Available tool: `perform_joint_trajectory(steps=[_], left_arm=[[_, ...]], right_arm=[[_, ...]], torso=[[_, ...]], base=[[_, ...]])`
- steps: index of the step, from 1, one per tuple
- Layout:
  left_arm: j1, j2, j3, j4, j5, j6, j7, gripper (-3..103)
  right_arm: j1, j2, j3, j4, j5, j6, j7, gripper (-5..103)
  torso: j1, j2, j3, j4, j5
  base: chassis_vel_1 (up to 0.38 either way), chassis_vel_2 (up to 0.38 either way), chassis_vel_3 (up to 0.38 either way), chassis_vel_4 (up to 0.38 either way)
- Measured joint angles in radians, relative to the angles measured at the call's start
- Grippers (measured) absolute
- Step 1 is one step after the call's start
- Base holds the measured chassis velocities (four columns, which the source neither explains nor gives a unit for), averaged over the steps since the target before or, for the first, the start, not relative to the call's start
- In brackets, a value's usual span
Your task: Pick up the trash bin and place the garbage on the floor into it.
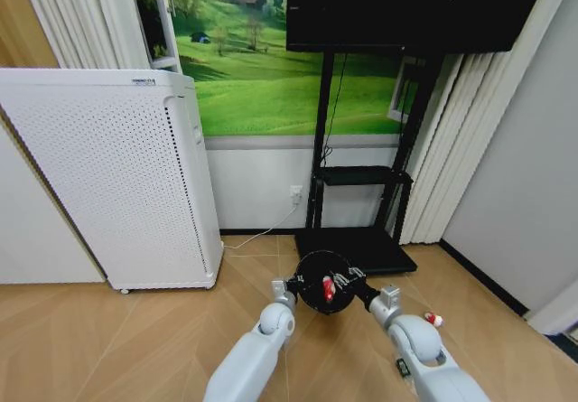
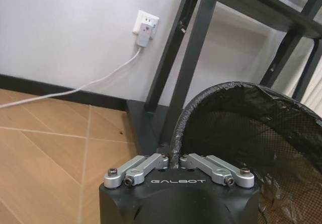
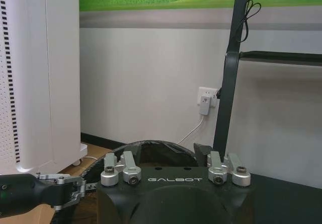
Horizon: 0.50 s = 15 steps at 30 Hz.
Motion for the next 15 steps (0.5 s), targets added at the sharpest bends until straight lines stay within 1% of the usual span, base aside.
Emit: perform_joint_trajectory(steps=[1,2,4,6,7,8,9,10,11,12,13,14,15], left_arm=[[-0.001,0.003,0.0,0.002,0.032,0.003,-0.004,4],[-0.001,0.003,0.0,0.002,0.032,0.003,-0.004,4],[-0.003,0.015,0.001,-0.007,0.072,0.01,-0.014,4],[-0.002,0.021,0.001,-0.018,0.078,0.012,-0.02,4],[0.001,0.028,-0.001,-0.029,0.083,0.013,-0.026,4],[0.008,0.038,-0.01,-0.048,0.088,0.014,-0.031,4],[0.008,0.038,-0.01,-0.048,0.088,0.014,-0.031,4],[0.013,0.044,-0.015,-0.058,0.09,0.014,-0.031,4],[0.021,0.053,-0.021,-0.073,0.092,0.015,-0.031,4],[0.021,0.053,-0.021,-0.073,0.092,0.015,-0.031,4],[0.042,0.076,-0.038,-0.109,0.099,0.016,-0.032,4],[0.042,0.076,-0.038,-0.109,0.099,0.016,-0.032,4],[0.069,0.104,-0.059,-0.152,0.106,0.017,-0.031,4]], right_arm=[[-0.005,0.0,0.009,0.002,0.006,0.0,0.0,66],[-0.005,0.0,0.009,0.002,0.006,0.0,0.0,66],[-0.017,-0.001,0.039,0.003,0.021,0.006,0.005,78],[-0.023,-0.003,0.054,0.003,0.028,0.009,0.008,78],[-0.028,-0.005,0.071,0.003,0.037,0.012,0.015,83],[-0.035,-0.007,0.089,0.0,0.05,0.021,0.032,83],[-0.035,-0.007,0.089,0.0,0.05,0.021,0.032,83],[-0.038,-0.007,0.097,-0.004,0.058,0.027,0.043,93],[-0.041,-0.006,0.105,-0.013,0.067,0.035,0.06,93],[-0.041,-0.006,0.105,-0.013,0.067,0.035,0.06,93],[-0.044,0.002,0.119,-0.038,0.085,0.052,0.103,99],[-0.044,0.002,0.119,-0.038,0.085,0.052,0.103,99],[-0.042,0.018,0.132,-0.074,0.091,0.059,0.15,100]], torso=[[0.0,0.0,0.0,-0.0001,0.0],[0.0,0.0,0.0,-0.0001,0.0],[0.0,0.0,0.0,0.0,0.0001],[0.0,0.0,0.0,0.0,0.0],[0.0,0.0,0.0,-0.0001,0.0],[0.0,0.0,0.0,-0.0003,-0.0001],[0.0,0.0,0.0,-0.0003,-0.0001],[0.0,0.0,0.0,-0.0002,-0.0002],[0.0,0.0,0.0,-0.0004,-0.0003],[0.0,0.0,0.0,-0.0004,-0.0003],[0.0,0.0,0.0,-0.0002,-0.0002],[0.0,0.0,0.0,-0.0002,-0.0002],[0.0,0.0,0.0,0.0001,-0.0001]], base=[[0.0,0.0,0.0,0.0],[0.0,0.0,0.0,0.0],[0.0,0.0,0.0,0.0],[0.0,0.0,0.0,0.0],[0.0,0.0,0.0,0.0],[0.0,0.0,0.0,0.0],[0.0,0.0,0.0,0.0],[0.0,0.0,0.0,0.0],[0.0,0.0,0.0,0.0],[0.0,0.0,0.0,0.0],[0.0,0.0,0.0,0.0],[0.0,0.0,0.0,0.0],[0.0,0.0,0.0,0.0]])
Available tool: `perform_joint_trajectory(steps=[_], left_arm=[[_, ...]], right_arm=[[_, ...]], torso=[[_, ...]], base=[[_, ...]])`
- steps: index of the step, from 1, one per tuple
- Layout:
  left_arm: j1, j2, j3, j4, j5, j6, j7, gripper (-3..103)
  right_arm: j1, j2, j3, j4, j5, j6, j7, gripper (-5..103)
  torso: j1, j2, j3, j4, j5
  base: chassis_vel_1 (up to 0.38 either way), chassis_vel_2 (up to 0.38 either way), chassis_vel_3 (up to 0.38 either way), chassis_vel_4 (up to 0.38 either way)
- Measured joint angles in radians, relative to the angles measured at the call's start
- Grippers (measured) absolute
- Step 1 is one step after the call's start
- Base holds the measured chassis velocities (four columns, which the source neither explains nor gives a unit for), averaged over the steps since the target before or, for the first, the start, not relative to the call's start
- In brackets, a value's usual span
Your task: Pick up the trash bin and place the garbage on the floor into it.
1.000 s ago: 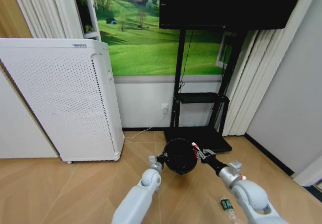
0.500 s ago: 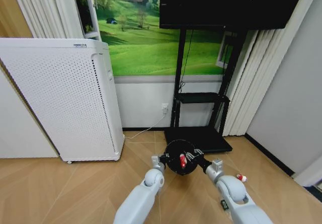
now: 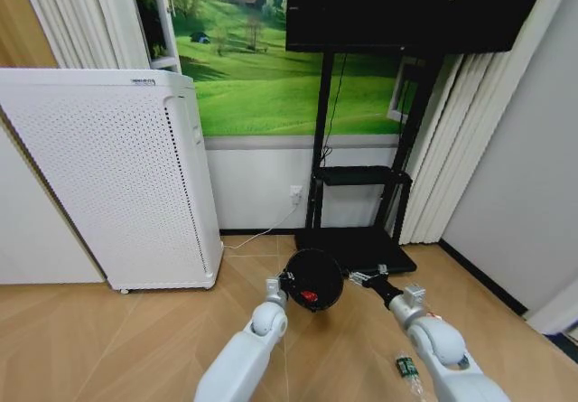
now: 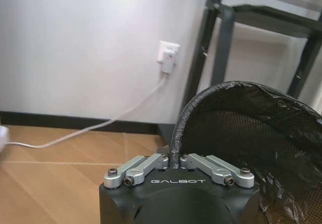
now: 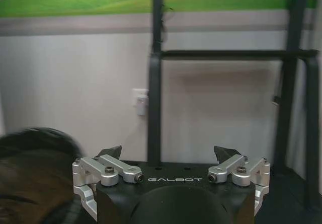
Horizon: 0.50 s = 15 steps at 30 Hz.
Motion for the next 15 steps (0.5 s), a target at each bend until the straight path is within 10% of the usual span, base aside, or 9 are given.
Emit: perform_joint_trajectory(steps=[5,15], left_arm=[[0.099,0.081,-0.092,-0.106,0.06,-0.001,0.057,4],[0.189,0.128,-0.176,-0.184,0.122,-0.032,0.13,4]], right_arm=[[0.054,0.06,0.021,-0.139,-0.029,0.004,0.111,100],[0.087,0.078,0.019,-0.213,-0.06,-0.012,0.08,100]], torso=[[0.0,0.0,0.0,0.0003,0.0],[0.0,0.0,0.0,0.0,-0.0001]], base=[[0.0,0.0,0.0,0.0],[0.0,0.0,0.0,0.0]])
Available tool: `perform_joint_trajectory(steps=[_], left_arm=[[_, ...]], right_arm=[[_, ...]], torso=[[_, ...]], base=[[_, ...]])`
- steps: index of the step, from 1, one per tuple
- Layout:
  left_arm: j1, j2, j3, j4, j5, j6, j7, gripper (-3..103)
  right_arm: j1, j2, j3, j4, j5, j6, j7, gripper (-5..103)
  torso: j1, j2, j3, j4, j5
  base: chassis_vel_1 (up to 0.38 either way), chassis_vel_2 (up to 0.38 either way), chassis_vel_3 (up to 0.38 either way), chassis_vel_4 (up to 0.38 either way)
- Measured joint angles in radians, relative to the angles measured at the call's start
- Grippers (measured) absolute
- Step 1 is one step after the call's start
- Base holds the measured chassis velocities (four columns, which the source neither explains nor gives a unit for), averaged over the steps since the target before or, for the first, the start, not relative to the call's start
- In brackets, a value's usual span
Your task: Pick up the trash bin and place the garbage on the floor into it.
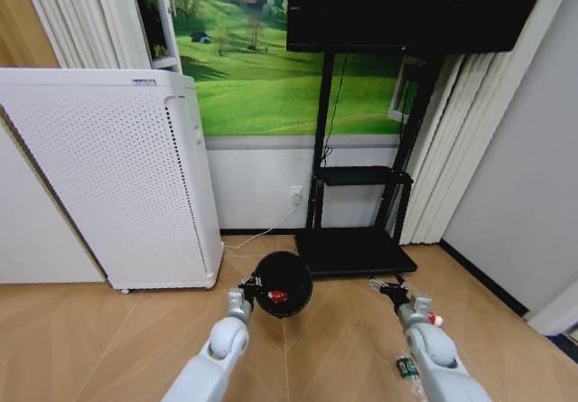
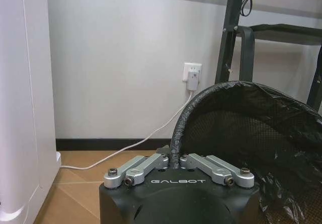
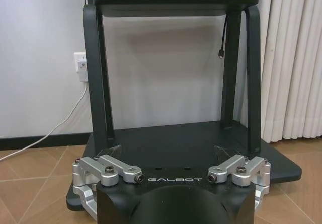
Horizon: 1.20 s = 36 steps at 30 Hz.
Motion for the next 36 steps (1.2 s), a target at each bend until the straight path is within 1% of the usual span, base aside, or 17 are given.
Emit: perform_joint_trajectory(steps=[2,5,12,18,30,36], left_arm=[[0.01,0.002,-0.01,-0.005,0.012,-0.005,0.021,4],[0.012,-0.003,-0.016,-0.005,0.02,-0.006,0.028,4],[0.009,-0.007,-0.023,-0.006,0.02,-0.006,0.031,4],[0.018,-0.004,-0.032,-0.015,0.02,-0.006,0.036,4],[0.017,-0.006,-0.029,-0.016,0.02,-0.006,0.036,4],[0.017,-0.007,-0.029,-0.016,0.02,-0.006,0.037,4]], right_arm=[[-0.001,0.009,-0.002,-0.002,-0.007,-0.001,-0.007,100],[-0.008,0.017,-0.002,0.0,-0.01,-0.002,-0.017,100],[-0.021,0.022,-0.005,0.009,-0.012,-0.003,-0.023,100],[-0.02,0.022,-0.005,0.005,-0.013,-0.003,-0.025,100],[-0.015,0.011,-0.005,-0.006,-0.011,-0.002,-0.038,100],[-0.013,0.009,-0.007,-0.015,-0.012,0.001,-0.048,100]], torso=[[0.0,0.0,0.0,0.0,0.0],[0.0,0.0,0.0,0.0,0.0001],[0.0,0.0,0.0,-0.0006,0.0002],[0.0,0.0,0.0,0.0002,0.0002],[0.0,0.0,0.0,0.0,0.0003],[0.0,0.0,0.0,-0.0001,0.0004]], base=[[-0.014,-0.025,0.035,0.024],[-0.055,-0.059,0.075,0.073],[-0.101,-0.113,0.1,0.096],[-0.072,-0.084,0.085,0.085],[-0.068,-0.073,0.072,0.079],[-0.157,-0.141,0.159,0.148]])
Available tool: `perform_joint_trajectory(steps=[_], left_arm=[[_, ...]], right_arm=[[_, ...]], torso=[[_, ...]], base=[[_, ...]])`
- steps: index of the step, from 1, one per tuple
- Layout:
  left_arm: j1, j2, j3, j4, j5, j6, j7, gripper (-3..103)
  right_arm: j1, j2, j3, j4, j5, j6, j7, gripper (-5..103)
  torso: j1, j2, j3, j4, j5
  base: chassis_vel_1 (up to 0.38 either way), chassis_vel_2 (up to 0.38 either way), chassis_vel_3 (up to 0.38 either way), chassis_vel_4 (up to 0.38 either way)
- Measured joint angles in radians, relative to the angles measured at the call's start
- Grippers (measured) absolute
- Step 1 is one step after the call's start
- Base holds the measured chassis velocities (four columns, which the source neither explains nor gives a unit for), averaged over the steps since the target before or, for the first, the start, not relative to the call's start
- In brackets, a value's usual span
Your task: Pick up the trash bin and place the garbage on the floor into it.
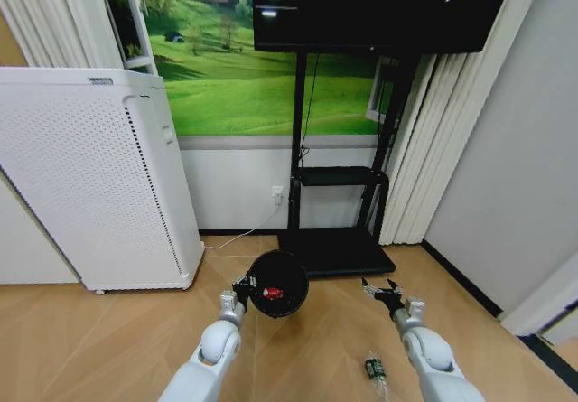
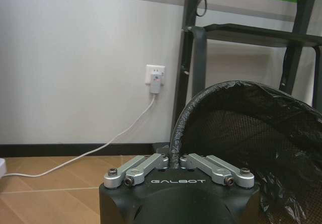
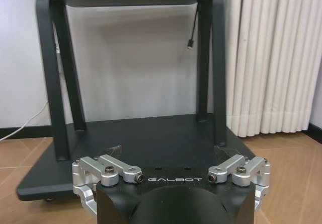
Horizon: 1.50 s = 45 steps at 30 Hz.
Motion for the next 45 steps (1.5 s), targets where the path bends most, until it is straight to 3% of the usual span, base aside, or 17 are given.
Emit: perform_joint_trajectory(steps=[8,11,14,16,17,19,21,22,23,25,26,28,29,30,32,36,45], left_arm=[[-0.004,-0.002,-0.001,0.002,0.0,0.0,0.002,4],[-0.007,-0.003,-0.002,0.003,0.001,0.0,0.01,4],[-0.011,-0.005,-0.009,0.008,0.009,-0.003,0.019,4],[-0.015,-0.007,-0.019,0.013,0.016,-0.007,0.027,4],[-0.015,-0.007,-0.019,0.013,0.016,-0.007,0.027,4],[-0.017,-0.016,-0.027,0.013,0.017,-0.009,0.033,4],[-0.017,-0.02,-0.03,0.013,0.017,-0.01,0.036,4],[-0.017,-0.024,-0.033,0.012,0.017,-0.01,0.043,4],[-0.017,-0.024,-0.033,0.012,0.017,-0.01,0.043,4],[-0.013,-0.024,-0.04,0.008,0.017,-0.013,0.056,4],[-0.013,-0.024,-0.04,0.008,0.017,-0.013,0.056,4],[-0.005,-0.02,-0.054,-0.003,0.009,-0.014,0.069,4],[-0.005,-0.02,-0.054,-0.003,0.009,-0.014,0.069,4],[-0.001,-0.017,-0.062,-0.009,0.004,-0.014,0.073,4],[0.004,-0.013,-0.071,-0.014,-0.001,-0.014,0.079,4],[0.016,-0.013,-0.102,-0.017,-0.005,-0.019,0.104,4],[0.026,-0.026,-0.114,-0.016,-0.001,-0.027,0.121,4]], right_arm=[[-0.016,0.001,-0.006,-0.001,-0.016,0.035,-0.001,100],[-0.078,-0.009,-0.01,0.057,0.023,0.014,0.003,100],[-0.169,-0.024,-0.018,0.148,0.095,-0.044,0.028,100],[-0.283,-0.052,-0.025,0.252,0.161,-0.179,0.051,100],[-0.283,-0.052,-0.025,0.252,0.161,-0.179,0.051,100],[-0.354,-0.068,-0.036,0.297,0.203,-0.27,0.071,100],[-0.374,-0.072,-0.043,0.302,0.205,-0.284,0.064,100],[-0.38,-0.078,-0.052,0.286,0.174,-0.265,-0.002,100],[-0.38,-0.078,-0.052,0.286,0.174,-0.265,-0.002,100],[-0.361,-0.093,-0.073,0.222,0.063,-0.173,-0.14,100],[-0.361,-0.093,-0.073,0.222,0.063,-0.173,-0.14,100],[-0.322,-0.124,-0.102,0.118,-0.106,-0.025,-0.287,100],[-0.322,-0.124,-0.102,0.118,-0.106,-0.025,-0.287,100],[-0.305,-0.137,-0.106,0.079,-0.17,0.027,-0.356,100],[-0.295,-0.154,-0.111,0.052,-0.223,0.051,-0.397,100],[-0.315,-0.188,-0.122,0.047,-0.251,0.027,-0.4,100],[-0.306,-0.18,-0.172,0.0,-0.223,-0.026,-0.366,100]], torso=[[0.0,0.0,0.0,0.0,0.0001],[0.0,0.0,0.0,-0.0005,0.0001],[0.0,0.0,0.0,-0.0005,-0.0001],[0.0,0.0,0.0,0.0004,-0.0004],[0.0,0.0,0.0,0.0004,-0.0004],[0.0,0.0,0.0,-0.0003,-0.0004],[0.0,0.0,0.0,-0.0002,-0.0005],[0.0,0.0,0.0,-0.0004,-0.0006],[0.0,0.0,0.0,-0.0004,-0.0006],[0.0,0.0,0.0,0.0,0.0001],[0.0,0.0,0.0,0.0,0.0001],[0.0,0.0,0.0,0.0004,0.0002],[0.0,0.0,0.0,0.0004,0.0002],[0.0,0.0,0.0,0.0002,0.0003],[0.0,0.0,0.0,0.0001,-0.0001],[0.0,0.0,0.0,0.0,-0.0004],[0.0,0.0,0.0,0.0,-0.0002]], base=[[-0.217,-0.23,0.225,0.23],[-0.148,-0.163,0.165,0.08],[-0.058,-0.075,0.068,0.015],[0.042,0.018,-0.013,-0.012],[0.084,0.036,-0.027,-0.023],[0.082,0.039,-0.064,-0.033],[0.062,0.04,-0.07,-0.042],[0.0,0.0,0.0,0.0],[0.0,0.0,0.0,0.0],[0.0,0.0,0.0,0.0],[0.0,0.0,0.0,0.0],[0.0,0.0,0.0,0.0],[0.0,0.0,0.0,0.0],[0.0,0.0,0.0,0.0],[0.0,0.0,0.0,0.0],[0.0,0.0,0.0,0.0],[0.0,0.0,0.0,0.0]])
